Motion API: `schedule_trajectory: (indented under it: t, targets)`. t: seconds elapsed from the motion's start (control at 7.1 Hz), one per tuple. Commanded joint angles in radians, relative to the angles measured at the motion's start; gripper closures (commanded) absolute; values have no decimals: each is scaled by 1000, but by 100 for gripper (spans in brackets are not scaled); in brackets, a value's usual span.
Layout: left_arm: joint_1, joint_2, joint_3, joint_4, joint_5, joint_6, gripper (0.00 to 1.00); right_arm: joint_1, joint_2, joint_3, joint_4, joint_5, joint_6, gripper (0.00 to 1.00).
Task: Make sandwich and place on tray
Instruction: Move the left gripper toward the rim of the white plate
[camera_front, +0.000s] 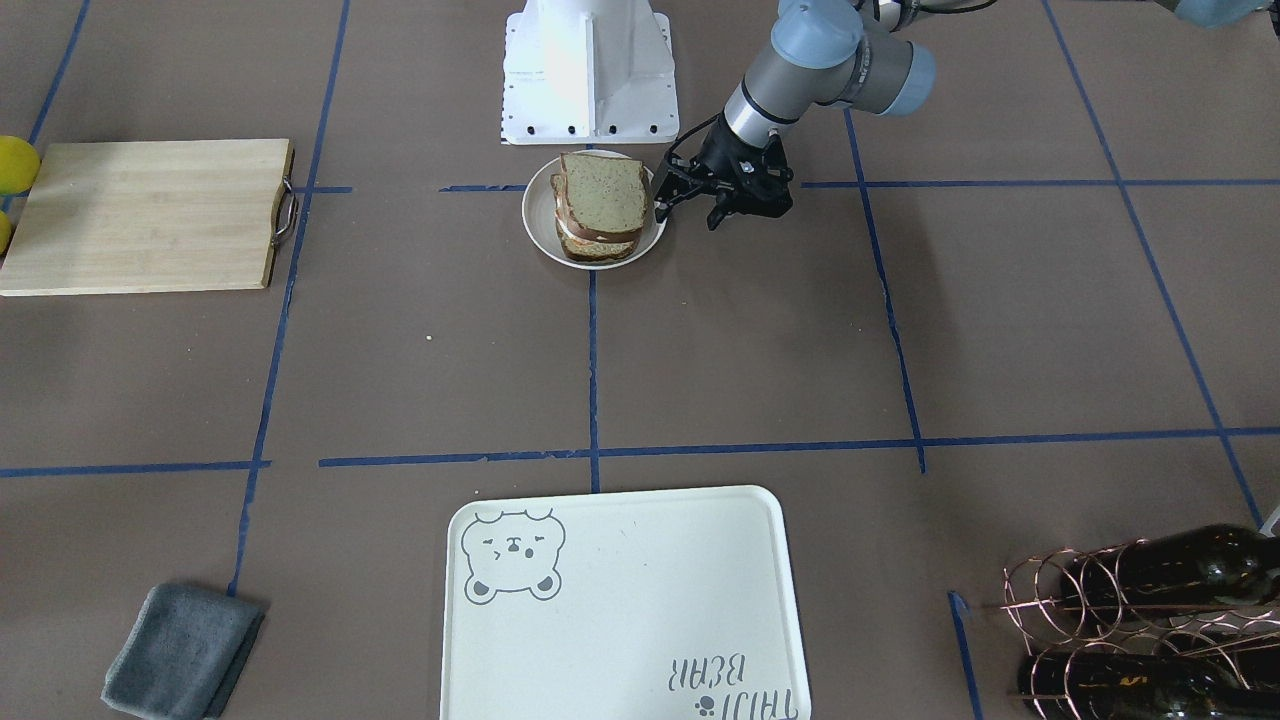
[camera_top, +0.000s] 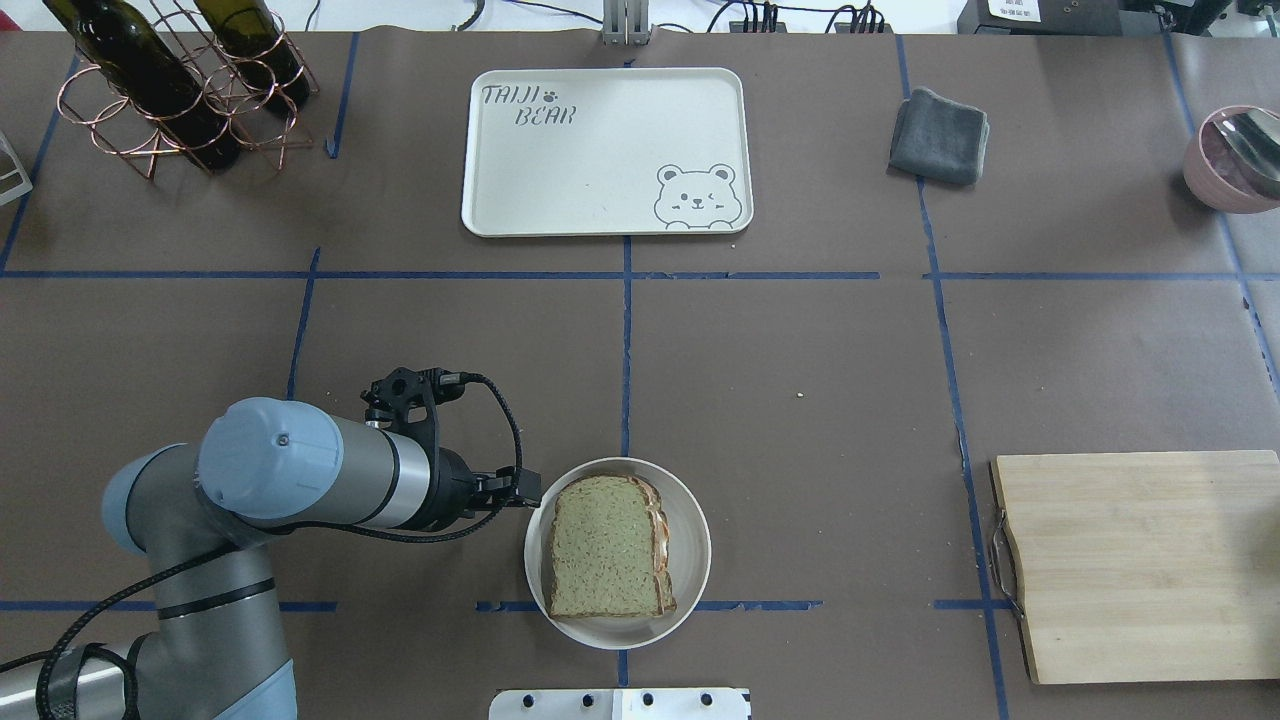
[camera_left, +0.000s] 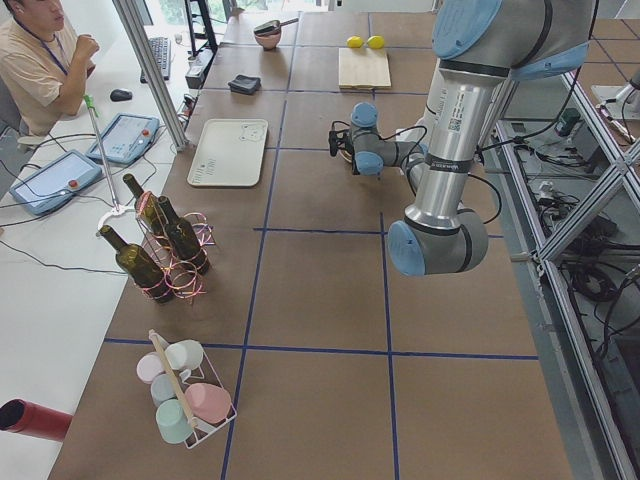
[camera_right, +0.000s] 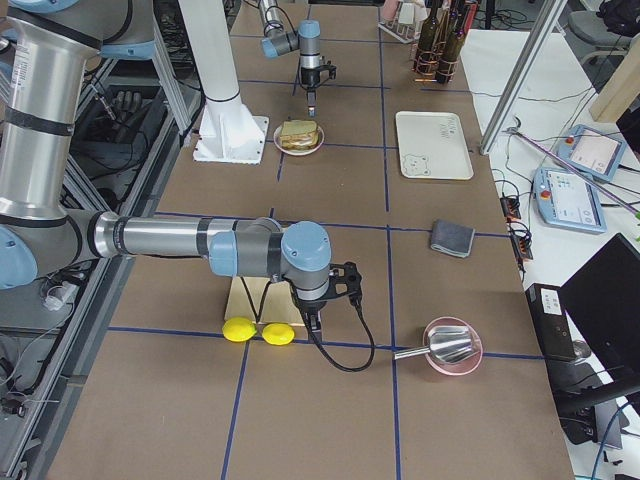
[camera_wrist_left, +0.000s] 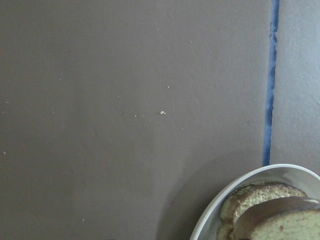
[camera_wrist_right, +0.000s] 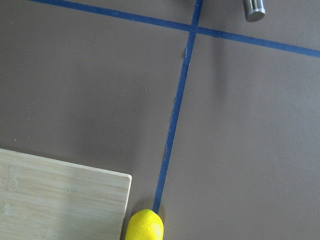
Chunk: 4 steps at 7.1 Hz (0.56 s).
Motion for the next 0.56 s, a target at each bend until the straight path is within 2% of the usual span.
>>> schedule_trajectory:
  t: [0.0, 0.28, 0.42]
  targets:
    - [29, -3, 14, -7, 2, -1, 48, 0, 0, 0, 0, -2, 2, 0]
    - [53, -13, 17, -8, 2, 0, 56, 0, 0, 0, 0, -2, 2, 0]
    - [56, -24, 26, -8, 2, 0, 56, 0, 0, 0, 0, -4, 2, 0]
